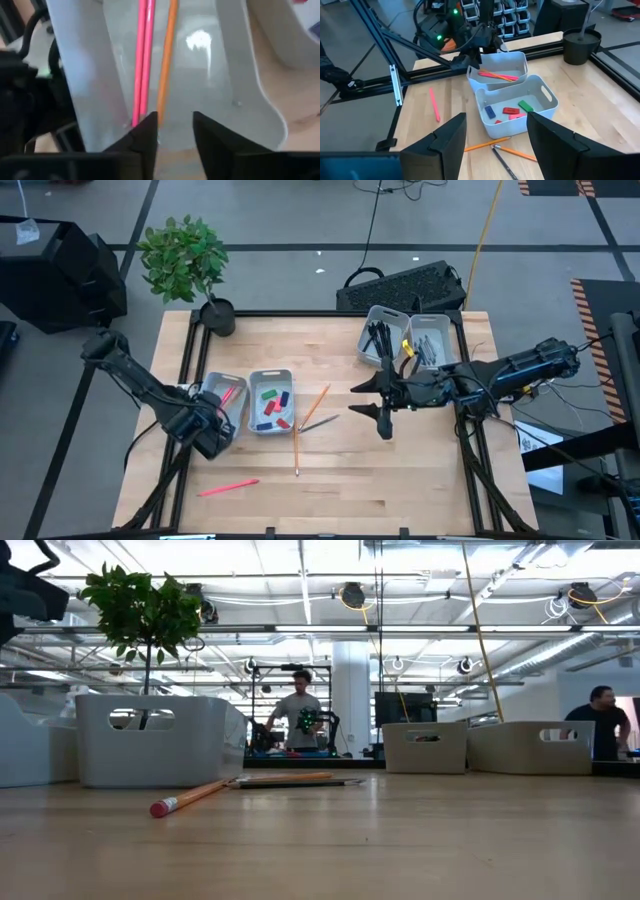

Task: Sort crayons/erasers/pens/pencils in bins
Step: Put the yellow pencil into the bottom left gray bin, then put the pink pencil into the bottom left gray bin

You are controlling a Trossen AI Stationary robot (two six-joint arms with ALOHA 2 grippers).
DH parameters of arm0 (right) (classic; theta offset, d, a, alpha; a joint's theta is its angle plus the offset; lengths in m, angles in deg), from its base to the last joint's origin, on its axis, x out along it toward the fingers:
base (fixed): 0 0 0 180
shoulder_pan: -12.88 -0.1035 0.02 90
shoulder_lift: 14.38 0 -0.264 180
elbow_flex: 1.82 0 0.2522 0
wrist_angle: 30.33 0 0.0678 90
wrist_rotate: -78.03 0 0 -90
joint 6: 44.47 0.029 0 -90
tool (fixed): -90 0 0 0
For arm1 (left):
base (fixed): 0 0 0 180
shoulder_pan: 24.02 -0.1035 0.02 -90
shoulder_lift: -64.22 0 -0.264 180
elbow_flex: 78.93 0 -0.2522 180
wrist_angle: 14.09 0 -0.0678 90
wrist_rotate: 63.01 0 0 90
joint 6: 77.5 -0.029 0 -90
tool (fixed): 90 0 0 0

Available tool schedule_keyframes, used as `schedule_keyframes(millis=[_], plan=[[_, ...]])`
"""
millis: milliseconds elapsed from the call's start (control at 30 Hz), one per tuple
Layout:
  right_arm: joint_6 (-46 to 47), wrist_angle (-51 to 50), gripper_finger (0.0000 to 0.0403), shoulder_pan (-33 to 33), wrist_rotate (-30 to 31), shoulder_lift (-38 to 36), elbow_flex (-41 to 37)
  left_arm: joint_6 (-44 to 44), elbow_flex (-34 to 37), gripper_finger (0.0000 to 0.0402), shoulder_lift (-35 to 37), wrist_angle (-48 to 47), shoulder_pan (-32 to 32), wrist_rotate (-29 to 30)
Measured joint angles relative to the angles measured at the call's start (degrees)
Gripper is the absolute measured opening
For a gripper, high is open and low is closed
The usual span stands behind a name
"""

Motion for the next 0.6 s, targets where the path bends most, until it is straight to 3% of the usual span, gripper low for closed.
schedule_keyframes(millis=[167, 267, 467, 600], plan=[[0.04, -0.02, 0.0198, -0.09, -0.11, 0.0, 0.0, -3.02, -3.36, 0.0186, 2.31, -0.41, -0.96, -4.37], [-0.53, -0.44, 0.0198, -0.09, -0.1, 0.0, 0.0, -5.13, -8.17, 0.0204, 3.34, -0.1, -0.94, -4.48], [-2.54, -1.97, 0.0201, 0.09, -0.11, 0.0, 0.0, -15.59, -18.64, 0.0185, 0.27, 9.81, 0.98, -6.22], [-3.0, -5.31, 0.0201, 0.11, -0.08, 0.0, 0.0, -27.28, -23.66, 0.0169, -7.35, 18.93, 4.93, -1.95]])
